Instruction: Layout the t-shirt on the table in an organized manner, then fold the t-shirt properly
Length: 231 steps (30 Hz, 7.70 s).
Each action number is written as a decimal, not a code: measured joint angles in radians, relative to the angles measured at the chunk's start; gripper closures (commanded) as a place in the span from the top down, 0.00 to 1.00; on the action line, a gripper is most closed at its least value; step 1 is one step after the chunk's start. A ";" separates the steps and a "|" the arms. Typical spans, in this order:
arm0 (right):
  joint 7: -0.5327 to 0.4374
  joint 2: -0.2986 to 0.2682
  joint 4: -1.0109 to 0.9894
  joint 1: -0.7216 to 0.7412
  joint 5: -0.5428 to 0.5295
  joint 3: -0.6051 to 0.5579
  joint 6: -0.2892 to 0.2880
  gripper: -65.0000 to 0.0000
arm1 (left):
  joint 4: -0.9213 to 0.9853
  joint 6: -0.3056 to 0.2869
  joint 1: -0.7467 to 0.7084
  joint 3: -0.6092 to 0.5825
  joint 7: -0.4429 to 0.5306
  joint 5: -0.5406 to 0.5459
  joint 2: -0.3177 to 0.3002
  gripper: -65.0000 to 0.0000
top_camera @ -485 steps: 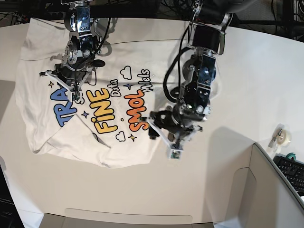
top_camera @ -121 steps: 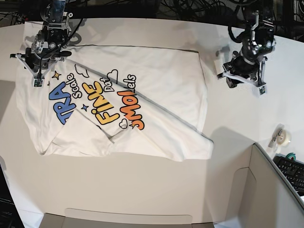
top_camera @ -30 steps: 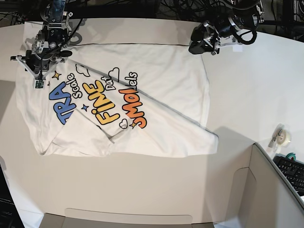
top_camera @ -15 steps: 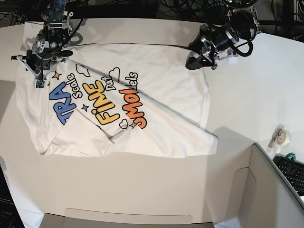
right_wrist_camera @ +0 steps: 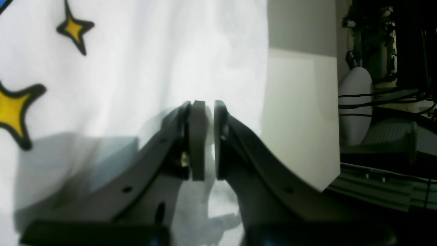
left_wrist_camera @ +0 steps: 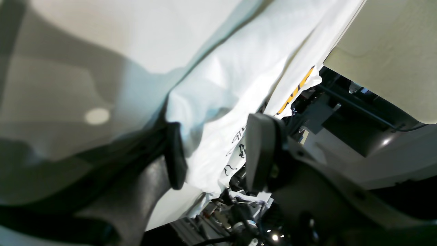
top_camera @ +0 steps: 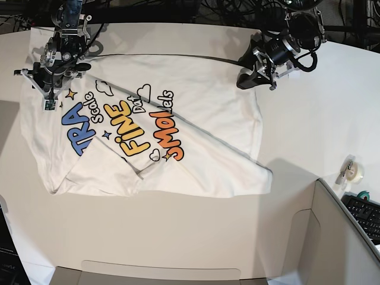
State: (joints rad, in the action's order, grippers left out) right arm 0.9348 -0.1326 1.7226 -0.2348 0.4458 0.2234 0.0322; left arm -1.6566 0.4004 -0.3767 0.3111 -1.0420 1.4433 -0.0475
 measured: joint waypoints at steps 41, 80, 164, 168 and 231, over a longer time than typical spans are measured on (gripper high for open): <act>-0.012 0.017 -0.031 0.014 0.018 0.001 0.008 0.08 | 0.098 -0.034 0.153 -0.181 -0.007 -0.024 -0.113 0.60; -0.012 0.017 -0.031 0.013 0.018 0.001 0.008 0.08 | 0.150 -0.129 0.130 -0.006 -0.140 0.029 -0.122 0.60; -0.013 0.031 -0.031 0.016 0.022 0.002 0.008 0.08 | -0.094 0.100 0.086 -0.088 -0.009 -0.041 0.019 0.57; -0.013 0.031 -0.031 0.016 0.022 0.002 0.008 0.08 | -0.094 0.147 0.087 -0.175 0.095 -0.038 0.019 0.57; -0.019 0.050 -0.029 0.016 0.026 0.002 0.016 0.08 | -0.115 0.059 0.067 -0.027 0.103 0.008 -0.047 0.47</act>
State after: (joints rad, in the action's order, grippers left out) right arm 0.9157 -0.0826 1.6932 -0.2188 0.4717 0.2249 0.0479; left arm -1.7718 0.4591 -0.3099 0.2836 -0.9390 1.4513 -0.0948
